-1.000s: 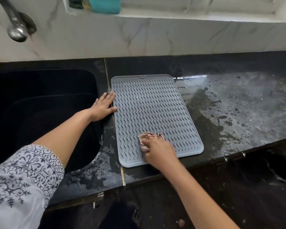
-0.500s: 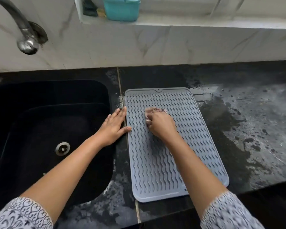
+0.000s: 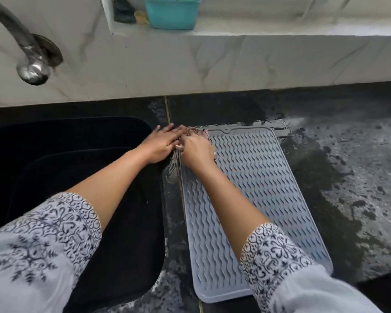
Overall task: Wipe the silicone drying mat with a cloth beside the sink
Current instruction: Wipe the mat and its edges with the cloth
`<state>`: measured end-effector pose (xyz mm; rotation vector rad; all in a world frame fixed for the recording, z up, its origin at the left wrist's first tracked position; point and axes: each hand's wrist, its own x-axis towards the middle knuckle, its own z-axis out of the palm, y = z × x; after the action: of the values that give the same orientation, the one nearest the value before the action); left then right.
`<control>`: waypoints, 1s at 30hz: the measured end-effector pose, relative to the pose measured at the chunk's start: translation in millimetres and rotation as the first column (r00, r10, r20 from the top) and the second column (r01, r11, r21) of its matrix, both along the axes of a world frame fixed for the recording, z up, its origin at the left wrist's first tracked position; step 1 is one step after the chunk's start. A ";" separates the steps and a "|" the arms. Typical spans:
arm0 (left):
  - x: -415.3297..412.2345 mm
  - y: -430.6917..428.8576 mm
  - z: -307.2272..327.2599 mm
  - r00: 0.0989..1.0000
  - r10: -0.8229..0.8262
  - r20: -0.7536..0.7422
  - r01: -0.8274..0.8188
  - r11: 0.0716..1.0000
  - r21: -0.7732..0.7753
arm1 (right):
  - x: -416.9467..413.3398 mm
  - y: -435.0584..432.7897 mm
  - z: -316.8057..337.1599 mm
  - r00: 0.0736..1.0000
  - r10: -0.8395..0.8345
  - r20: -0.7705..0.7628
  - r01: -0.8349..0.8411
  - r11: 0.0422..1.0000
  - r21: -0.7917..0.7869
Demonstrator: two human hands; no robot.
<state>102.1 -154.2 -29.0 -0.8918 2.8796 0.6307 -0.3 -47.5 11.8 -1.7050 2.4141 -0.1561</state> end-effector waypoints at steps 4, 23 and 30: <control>5.5 -4.4 -11.7 0.998 -0.004 -0.067 0.006 0.999 0.031 | 10.0 22.3 -6.4 0.996 0.091 -0.024 -0.090 0.995 0.032; 5.2 -6.0 -1.6 0.999 -0.014 -0.033 0.019 0.988 0.150 | 24.7 47.3 9.0 0.997 -0.016 0.078 0.009 0.996 0.089; 5.6 -4.8 -2.6 1.000 -0.024 -0.016 0.026 0.990 0.136 | 53.7 161.5 30.5 0.978 0.058 0.202 -0.088 0.986 0.144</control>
<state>107.7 -159.0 -31.5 -0.8350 2.8142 0.8234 53.4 114.0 42.3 -1.6255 2.1592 -0.1213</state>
